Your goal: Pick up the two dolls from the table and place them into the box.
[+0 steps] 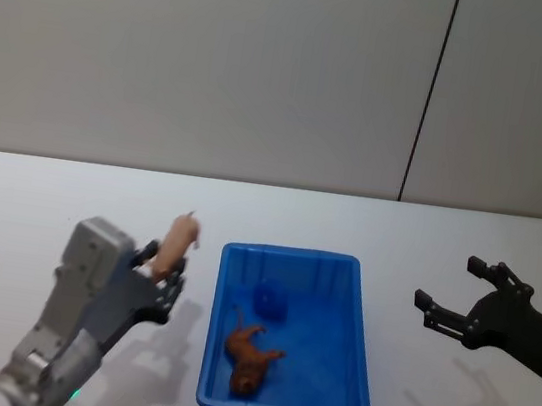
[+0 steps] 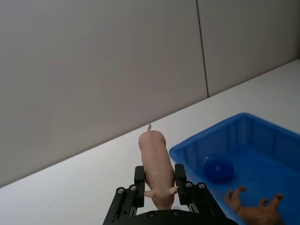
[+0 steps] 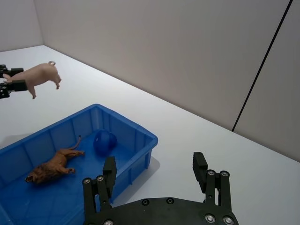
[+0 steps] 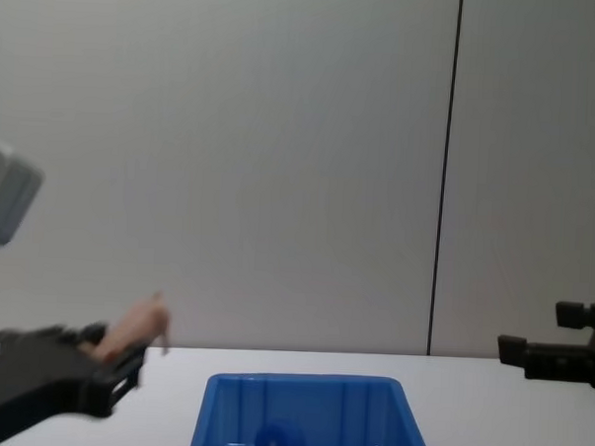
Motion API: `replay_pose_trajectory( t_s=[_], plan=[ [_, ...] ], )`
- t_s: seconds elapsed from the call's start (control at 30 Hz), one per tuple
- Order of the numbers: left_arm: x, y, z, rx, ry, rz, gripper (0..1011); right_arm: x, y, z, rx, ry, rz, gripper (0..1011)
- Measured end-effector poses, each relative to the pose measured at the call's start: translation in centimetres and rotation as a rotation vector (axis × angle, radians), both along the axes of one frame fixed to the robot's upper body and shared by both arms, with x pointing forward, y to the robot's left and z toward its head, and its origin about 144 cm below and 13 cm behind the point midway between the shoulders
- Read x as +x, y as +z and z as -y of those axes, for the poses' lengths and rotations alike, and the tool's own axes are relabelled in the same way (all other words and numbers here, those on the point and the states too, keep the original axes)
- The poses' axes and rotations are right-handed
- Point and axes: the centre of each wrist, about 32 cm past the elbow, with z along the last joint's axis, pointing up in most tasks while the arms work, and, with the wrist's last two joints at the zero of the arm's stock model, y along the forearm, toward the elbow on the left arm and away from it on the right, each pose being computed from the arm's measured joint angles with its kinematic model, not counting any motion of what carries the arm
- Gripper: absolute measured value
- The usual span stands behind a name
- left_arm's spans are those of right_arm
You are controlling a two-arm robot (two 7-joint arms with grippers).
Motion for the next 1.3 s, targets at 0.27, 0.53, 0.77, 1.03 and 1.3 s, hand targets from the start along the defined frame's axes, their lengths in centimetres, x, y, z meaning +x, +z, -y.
replay_pose_trajectory(
  t_s=[0.27,0.53,0.77,1.03,1.3],
  plan=[
    [1.7,1.6,2.8,-0.017,-0.105,0.048,387,0.0,0.0,0.0,0.0,0.0,0.0,1001],
    [2.8,1.9,5.1,-0.041,-0.181,0.057,486,0.0,0.0,0.0,0.0,0.0,0.0,1001],
    [3.1,2.1,6.2,-0.052,-0.209,0.066,705,0.0,0.0,0.0,0.0,0.0,0.0,1001],
    [2.9,2.6,6.4,-0.041,-0.216,0.095,954,0.0,0.0,0.0,0.0,0.0,0.0,1001],
    [2.6,3.1,6.2,-0.028,-0.21,0.121,1001,0.0,0.0,0.0,0.0,0.0,0.0,1001]
  ],
)
